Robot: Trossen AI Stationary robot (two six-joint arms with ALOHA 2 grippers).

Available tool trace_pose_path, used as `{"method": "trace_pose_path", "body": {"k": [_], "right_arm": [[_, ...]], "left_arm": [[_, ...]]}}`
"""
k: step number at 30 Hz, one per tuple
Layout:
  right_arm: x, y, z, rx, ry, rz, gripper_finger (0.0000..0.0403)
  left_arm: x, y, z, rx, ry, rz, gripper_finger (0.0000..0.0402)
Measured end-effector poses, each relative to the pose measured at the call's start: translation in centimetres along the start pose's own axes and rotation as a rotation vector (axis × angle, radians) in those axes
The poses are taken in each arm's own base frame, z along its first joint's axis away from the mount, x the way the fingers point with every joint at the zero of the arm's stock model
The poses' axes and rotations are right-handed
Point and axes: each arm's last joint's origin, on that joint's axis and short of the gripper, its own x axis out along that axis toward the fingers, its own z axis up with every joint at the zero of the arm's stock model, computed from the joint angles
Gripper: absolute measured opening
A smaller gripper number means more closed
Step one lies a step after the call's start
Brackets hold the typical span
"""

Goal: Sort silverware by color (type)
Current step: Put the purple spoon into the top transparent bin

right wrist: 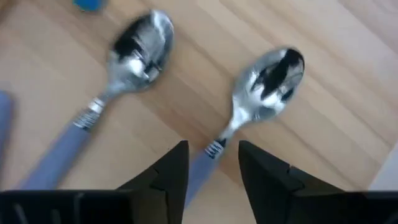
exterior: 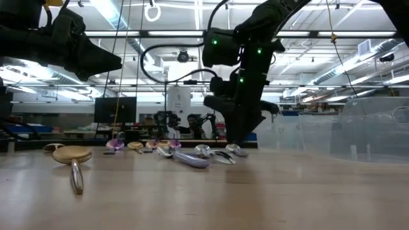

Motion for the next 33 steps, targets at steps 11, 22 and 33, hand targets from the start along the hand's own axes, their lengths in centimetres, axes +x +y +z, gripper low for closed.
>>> {"method": "trace_pose_path", "body": {"k": [11, 22, 33], "right_arm": [[2.0, 0.4, -0.6, -0.013, 0.053, -0.012, 0.0129], [1.8, 0.5, -0.5, -0.157, 0.14, 0.126, 0.0049], [0.3, 0.0, -0.1, -0.172, 0.123, 0.151, 0.0048]], "left_arm": [[0.0, 0.0, 0.0, 0.0, 0.0, 0.0, 0.0148], [0.0, 0.0, 0.0, 0.0, 0.0, 0.0, 0.0148], [0.0, 0.0, 0.0, 0.0, 0.0, 0.0, 0.0148]]}}
